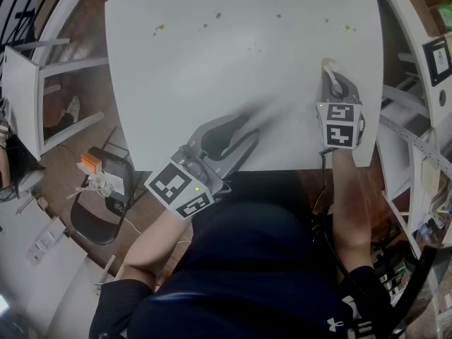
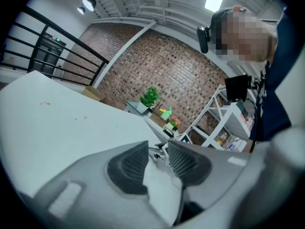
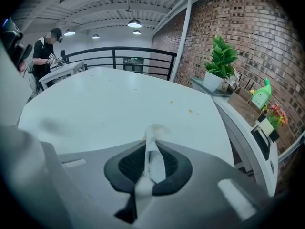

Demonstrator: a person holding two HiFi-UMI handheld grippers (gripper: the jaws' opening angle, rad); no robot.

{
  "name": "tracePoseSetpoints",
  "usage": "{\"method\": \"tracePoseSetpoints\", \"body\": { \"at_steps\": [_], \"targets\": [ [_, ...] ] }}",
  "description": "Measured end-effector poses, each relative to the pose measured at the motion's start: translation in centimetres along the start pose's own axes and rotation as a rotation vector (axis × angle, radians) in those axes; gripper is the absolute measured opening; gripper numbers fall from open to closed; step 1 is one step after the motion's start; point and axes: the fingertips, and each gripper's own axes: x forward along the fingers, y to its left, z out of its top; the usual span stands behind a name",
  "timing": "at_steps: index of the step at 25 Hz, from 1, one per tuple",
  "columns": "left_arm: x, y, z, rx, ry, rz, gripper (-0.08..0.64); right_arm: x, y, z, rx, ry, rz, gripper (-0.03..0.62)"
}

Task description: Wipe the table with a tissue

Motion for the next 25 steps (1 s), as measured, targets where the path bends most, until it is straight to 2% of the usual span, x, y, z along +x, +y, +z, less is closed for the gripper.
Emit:
{"method": "tracePoseSetpoints", "body": {
  "at_steps": [5, 14, 19, 25],
  "targets": [
    [-0.4, 0.3, 0.1, 0.001, 0.008, -0.004, 0.127, 0.0, 2.1, 0.6, -0.005, -0.012, 0.028, 0.012],
    [-0.1, -0.3, 0.0, 0.010, 0.019, -0.010, 0.127, -0.2, 5.7, 1.3, -0.050, -0.045, 0.126, 0.012],
    [0.6, -0.8, -0.3, 0.006, 0.020, -0.014, 0.127, -0.3, 4.9, 0.8, -0.060, -0.037, 0.121, 0.012],
    [1.4, -1.4, -0.6, 0.000, 0.012, -0.015, 0.127, 0.0, 1.5, 0.2, -0.043, -0.022, 0.075, 0.012]
  ]
}}
